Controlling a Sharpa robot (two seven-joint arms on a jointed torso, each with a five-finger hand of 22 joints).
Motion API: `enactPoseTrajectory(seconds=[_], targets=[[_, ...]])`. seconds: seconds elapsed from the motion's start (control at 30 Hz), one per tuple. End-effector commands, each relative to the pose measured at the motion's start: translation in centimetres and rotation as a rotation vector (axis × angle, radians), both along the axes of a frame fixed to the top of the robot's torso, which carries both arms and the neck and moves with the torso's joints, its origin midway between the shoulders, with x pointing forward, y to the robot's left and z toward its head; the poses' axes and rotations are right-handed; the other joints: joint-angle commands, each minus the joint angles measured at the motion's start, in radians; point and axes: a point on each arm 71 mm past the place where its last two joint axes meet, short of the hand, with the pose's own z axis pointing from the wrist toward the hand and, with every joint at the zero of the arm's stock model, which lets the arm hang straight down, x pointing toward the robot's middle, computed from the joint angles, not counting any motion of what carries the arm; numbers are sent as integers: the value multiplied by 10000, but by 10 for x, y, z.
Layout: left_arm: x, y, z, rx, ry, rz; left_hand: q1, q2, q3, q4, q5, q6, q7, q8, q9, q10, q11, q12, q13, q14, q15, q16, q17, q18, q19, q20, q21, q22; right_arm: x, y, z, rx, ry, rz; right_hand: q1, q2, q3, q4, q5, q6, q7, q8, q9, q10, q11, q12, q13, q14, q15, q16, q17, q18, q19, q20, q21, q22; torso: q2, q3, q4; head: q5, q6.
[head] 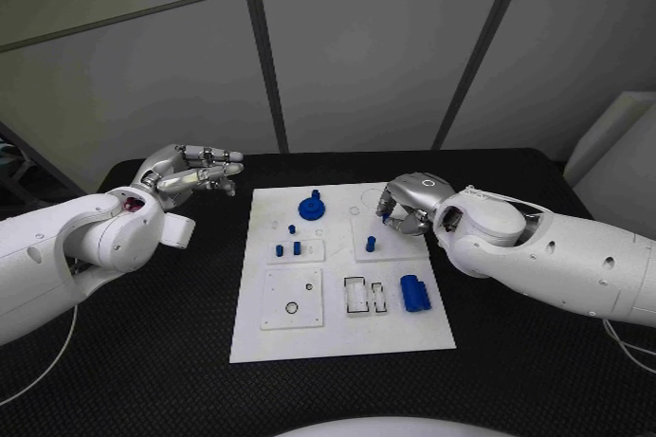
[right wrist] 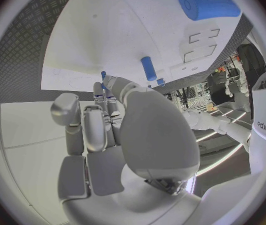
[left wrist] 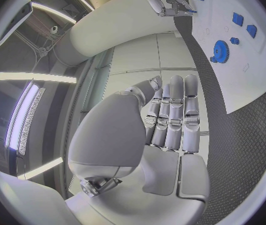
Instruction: Assemble the parts on the task board
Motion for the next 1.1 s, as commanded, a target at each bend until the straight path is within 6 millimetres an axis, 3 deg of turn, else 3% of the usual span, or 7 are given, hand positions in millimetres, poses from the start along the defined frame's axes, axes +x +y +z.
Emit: enactPoseTrajectory(seconds=[0.03,0.3,0.5,0.6,0.87,1.0,1.1], targets=[[0,-1,1,-86,45,-134,-34,71,51,-2,35,-16,79,-54,-15,-72,28,13,-11,-10,19,-60,-14,-63,-26,21,46,16,-3,0,6,362,-452,49,-116,-12,2,-4,-15,68,-15,67,11,153,-60,60,7,568,-69,76,14,-127,66,24,33,26,4,3,-10,-5,4],[0,-2,0,-95,73,-186,-52,62,62,-11,35,-24,86,-59,-15,-92,35,9,-12,-14,23,-70,-24,-67,-29,26,55,32,-22,13,18,874,-567,610,-132,-15,-3,-8,-27,74,-20,69,14,158,-64,58,8,569,-70,83,19,-131,73,25,48,48,4,-1,5,25,15],[0,-5,0,-123,88,-274,-71,53,72,-19,35,-33,94,-64,-15,-107,42,8,-12,-27,31,-85,-34,-70,-42,30,57,44,-42,38,28,1505,-479,1379,-131,-21,-2,-21,-25,72,-23,66,14,155,-67,54,8,574,-72,112,54,-140,97,24,81,99,-4,-7,13,162,26],[0,-8,0,-149,89,-344,-80,50,76,-21,34,-38,97,-66,-15,-113,45,8,-12,-31,34,-90,-38,-70,-47,31,58,48,-49,53,31,1783,-329,1769,-128,-20,2,-30,-20,69,-24,63,14,152,-68,50,7,577,-73,126,70,-143,104,23,93,116,-1,-8,17,315,-20],[0,-16,0,-214,106,-520,-91,47,79,-21,34,-41,99,-67,-14,-116,47,9,-12,-33,38,-94,-42,-72,-52,33,58,52,-56,85,28,2058,229,2445,-173,-24,-13,-31,-19,43,-11,45,12,132,-57,32,5,588,-68,183,137,-154,124,25,130,170,-3,7,20,1013,-171],[1,-20,-1,-244,120,-603,-97,47,80,-21,33,-40,99,-67,-14,-116,48,11,-11,-34,40,-96,-44,-72,-55,34,58,54,-62,99,15,2103,702,2703,-188,-19,-19,-34,-14,26,-6,33,10,119,-52,22,3,588,-65,193,144,-152,113,27,126,161,-14,-32,17,1214,-278],[1,-22,-1,-264,124,-656,-102,46,81,-21,33,-39,100,-66,-13,-116,48,12,-10,-35,41,-97,-45,-73,-57,35,58,56,-64,107,4,2104,997,2831,-191,-14,-18,-37,-10,19,-5,29,9,113,-51,18,3,589,-64,199,149,-152,109,28,124,159,1,-3,16,1313,-314]])
